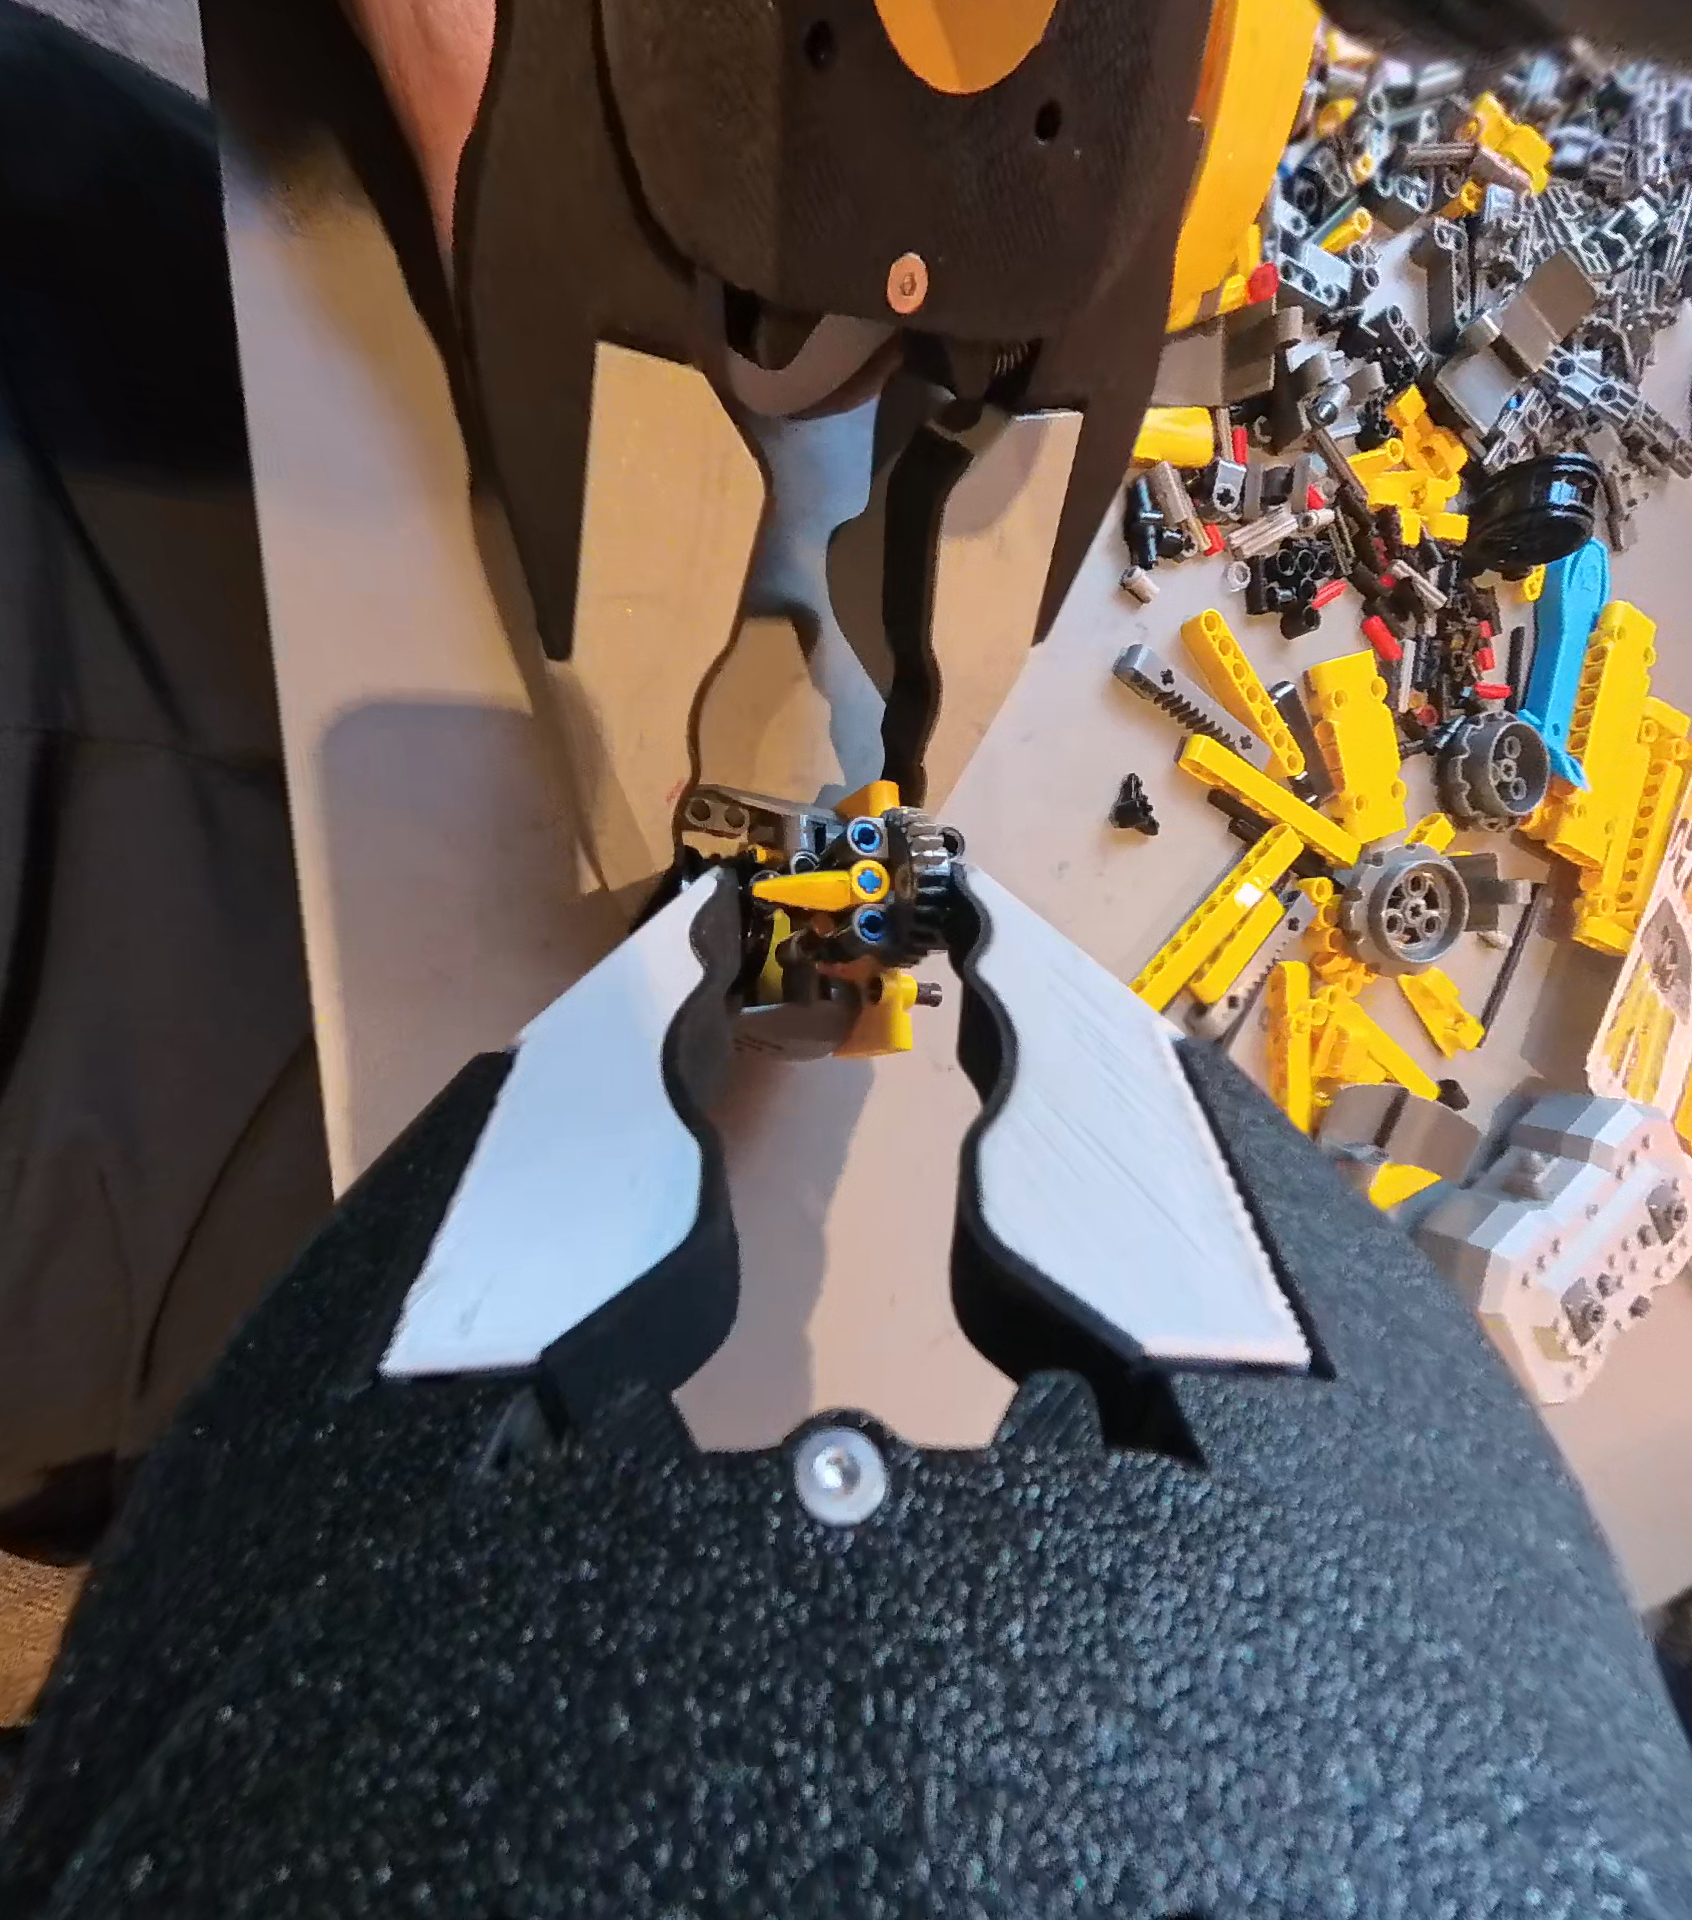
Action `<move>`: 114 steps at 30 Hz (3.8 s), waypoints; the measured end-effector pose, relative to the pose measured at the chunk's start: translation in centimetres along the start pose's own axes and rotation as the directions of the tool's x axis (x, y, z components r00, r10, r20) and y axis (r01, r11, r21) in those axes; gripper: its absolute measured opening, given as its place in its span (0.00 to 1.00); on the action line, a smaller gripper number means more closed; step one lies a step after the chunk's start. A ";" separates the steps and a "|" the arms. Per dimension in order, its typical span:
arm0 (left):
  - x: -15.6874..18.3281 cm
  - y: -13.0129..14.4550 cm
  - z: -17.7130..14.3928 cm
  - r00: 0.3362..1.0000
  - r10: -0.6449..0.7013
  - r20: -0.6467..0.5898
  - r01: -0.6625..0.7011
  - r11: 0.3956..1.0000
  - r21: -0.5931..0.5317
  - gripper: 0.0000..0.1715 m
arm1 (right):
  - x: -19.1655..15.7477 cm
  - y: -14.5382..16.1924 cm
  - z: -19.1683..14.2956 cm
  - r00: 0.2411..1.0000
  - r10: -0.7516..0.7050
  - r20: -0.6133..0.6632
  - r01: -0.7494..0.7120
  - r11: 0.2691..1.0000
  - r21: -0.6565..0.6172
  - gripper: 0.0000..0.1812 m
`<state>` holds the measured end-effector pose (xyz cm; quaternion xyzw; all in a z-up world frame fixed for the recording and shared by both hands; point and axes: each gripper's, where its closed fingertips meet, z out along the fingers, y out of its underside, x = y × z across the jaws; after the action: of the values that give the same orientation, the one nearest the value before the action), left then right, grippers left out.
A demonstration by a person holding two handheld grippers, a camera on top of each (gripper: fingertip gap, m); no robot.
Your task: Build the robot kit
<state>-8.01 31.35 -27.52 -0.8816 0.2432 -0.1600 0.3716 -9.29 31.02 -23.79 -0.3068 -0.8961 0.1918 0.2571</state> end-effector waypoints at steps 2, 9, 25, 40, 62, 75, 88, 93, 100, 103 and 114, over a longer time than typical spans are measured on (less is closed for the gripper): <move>0.0 0.0 0.0 1.000 0.000 -0.001 0.000 1.000 0.000 0.33 | 0.0 0.0 -0.1 0.999 0.034 0.018 -0.034 0.999 0.020 0.22; 0.0 0.0 0.0 1.000 -0.001 -0.003 0.001 1.000 0.001 0.32 | -0.2 -0.3 0.0 0.995 0.087 0.040 -0.089 0.994 0.063 0.22; 0.2 -0.2 0.0 0.999 -0.028 -0.034 0.029 1.000 0.008 0.31 | -0.1 0.8 -0.5 0.988 0.132 0.086 -0.135 0.990 0.034 0.22; 0.5 -0.3 0.1 0.999 -0.014 -0.028 0.014 1.000 0.007 0.31 | -0.5 1.0 -0.5 0.991 0.092 0.100 -0.091 0.996 -0.016 0.22; 0.6 -0.4 0.1 0.999 -0.013 -0.031 0.013 1.000 0.012 0.31 | -0.4 1.2 -0.5 0.921 0.277 0.274 -0.327 0.932 0.158 0.22; 0.7 -0.5 0.1 0.999 -0.006 -0.033 0.006 1.000 0.013 0.31 | -0.5 1.2 -0.6 0.915 0.298 0.272 -0.355 0.916 0.189 0.22; 1.0 -0.6 0.2 0.999 0.012 -0.032 -0.012 1.000 0.017 0.30 | -0.9 1.5 -0.9 0.963 0.186 0.197 -0.212 0.970 0.118 0.21; 1.1 -0.5 0.3 0.999 0.007 -0.047 -0.006 1.000 0.012 0.30 | -1.0 1.5 -0.9 0.939 0.188 0.287 -0.233 0.963 0.133 0.22; 1.1 -0.4 0.3 0.998 -0.004 -0.058 0.005 1.000 0.008 0.30 | -0.9 1.3 -0.8 0.911 0.239 0.336 -0.315 0.929 0.195 0.22; 1.1 -0.5 0.3 0.998 -0.003 -0.060 0.003 1.000 0.009 0.30 | -0.9 1.3 -0.8 0.913 0.242 0.329 -0.318 0.926 0.201 0.22; 1.0 -0.6 0.3 0.999 0.030 -0.025 -0.029 0.999 0.019 0.30 | -1.0 1.3 -1.0 0.971 0.158 0.180 -0.197 0.954 0.225 0.25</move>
<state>-6.86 31.33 -27.15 -0.8724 0.2593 -0.1677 0.3788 -7.46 31.50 -23.98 -0.3365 -0.8524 0.3458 0.2016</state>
